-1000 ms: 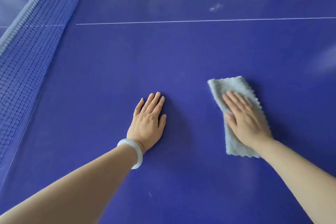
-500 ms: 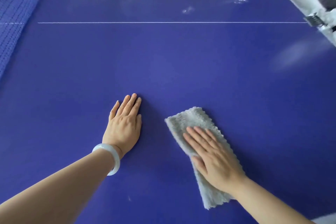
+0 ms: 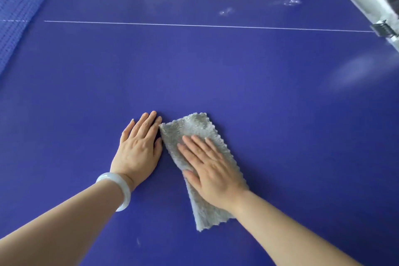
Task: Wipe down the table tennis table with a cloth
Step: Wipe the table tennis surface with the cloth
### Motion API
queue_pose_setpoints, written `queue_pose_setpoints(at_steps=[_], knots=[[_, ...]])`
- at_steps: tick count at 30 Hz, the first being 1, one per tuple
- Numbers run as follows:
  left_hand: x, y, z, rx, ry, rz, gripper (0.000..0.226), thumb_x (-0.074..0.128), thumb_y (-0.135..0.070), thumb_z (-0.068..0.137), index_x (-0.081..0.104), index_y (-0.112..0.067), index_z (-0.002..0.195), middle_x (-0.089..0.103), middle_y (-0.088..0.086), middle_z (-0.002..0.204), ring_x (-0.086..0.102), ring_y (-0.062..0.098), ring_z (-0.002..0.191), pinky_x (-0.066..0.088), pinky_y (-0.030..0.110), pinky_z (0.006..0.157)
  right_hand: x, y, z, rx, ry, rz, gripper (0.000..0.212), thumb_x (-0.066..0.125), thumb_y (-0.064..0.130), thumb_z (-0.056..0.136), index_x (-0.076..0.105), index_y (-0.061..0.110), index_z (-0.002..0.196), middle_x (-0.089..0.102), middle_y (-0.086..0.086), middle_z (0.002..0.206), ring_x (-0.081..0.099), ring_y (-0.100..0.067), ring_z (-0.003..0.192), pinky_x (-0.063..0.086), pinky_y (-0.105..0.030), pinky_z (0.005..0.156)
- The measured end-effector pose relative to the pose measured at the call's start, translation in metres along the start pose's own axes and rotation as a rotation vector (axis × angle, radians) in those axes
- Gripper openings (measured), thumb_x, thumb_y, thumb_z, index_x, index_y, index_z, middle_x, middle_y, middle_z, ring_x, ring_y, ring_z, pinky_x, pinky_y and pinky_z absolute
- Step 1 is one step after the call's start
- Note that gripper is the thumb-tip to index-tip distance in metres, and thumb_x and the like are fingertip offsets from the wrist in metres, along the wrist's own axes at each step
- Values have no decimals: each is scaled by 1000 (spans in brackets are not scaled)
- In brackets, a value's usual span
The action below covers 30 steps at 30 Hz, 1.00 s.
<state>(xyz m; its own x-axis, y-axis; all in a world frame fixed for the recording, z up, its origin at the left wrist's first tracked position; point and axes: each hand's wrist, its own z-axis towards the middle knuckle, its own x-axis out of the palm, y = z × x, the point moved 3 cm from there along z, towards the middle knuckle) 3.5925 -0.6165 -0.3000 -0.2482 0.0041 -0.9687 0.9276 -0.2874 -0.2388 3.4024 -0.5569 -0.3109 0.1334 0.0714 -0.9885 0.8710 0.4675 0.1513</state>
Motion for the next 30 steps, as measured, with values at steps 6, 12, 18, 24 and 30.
queue_pose_setpoints(at_steps=[6, 12, 18, 24, 30], knots=[[-3, -6, -1, -13, 30, 11, 60, 22, -35, 97, 40, -9, 148, 32, 2, 157, 26, 20, 147, 16, 42, 122, -42, -228, -27, 736, -34, -25, 69, 12, 50, 99, 17, 15, 158, 12, -3, 166, 7, -20, 154, 8, -41, 125], [-7, -34, 30, -96, -55, 46, 41, 44, -18, 89, 64, 1, 119, 59, 15, 131, 55, 42, 118, 43, 54, 98, -37, -251, -29, 732, -83, -85, 66, 14, 45, 101, 21, 11, 157, 16, -9, 165, 13, -25, 153, 4, -40, 125], [31, -124, 134, -77, -10, 24, 55, 33, -28, 104, 22, -10, 154, 9, 8, 164, 6, 25, 152, 2, 43, 123, -42, -243, -33, 634, -27, -120, 66, 12, 44, 102, 16, 9, 158, 13, -8, 165, 10, -24, 154, 9, -43, 125], [51, -122, 159, -241, -34, 1, 55, 27, -24, 102, 19, -18, 156, 9, 0, 165, 3, 17, 152, -4, 37, 122, -34, -203, -28, 65, 29, -85, 63, 26, 43, 103, 20, 13, 158, 11, -3, 167, 8, -22, 154, 18, -47, 122], [47, -126, 160, -258, -28, 3, 55, 30, -20, 101, 23, -17, 155, 13, 1, 164, 8, 18, 151, -2, 36, 123, -56, -328, 43, 122, 36, -46, 62, 19, 45, 102, 19, 18, 157, 15, -1, 166, 10, -18, 154, 7, -39, 125]])
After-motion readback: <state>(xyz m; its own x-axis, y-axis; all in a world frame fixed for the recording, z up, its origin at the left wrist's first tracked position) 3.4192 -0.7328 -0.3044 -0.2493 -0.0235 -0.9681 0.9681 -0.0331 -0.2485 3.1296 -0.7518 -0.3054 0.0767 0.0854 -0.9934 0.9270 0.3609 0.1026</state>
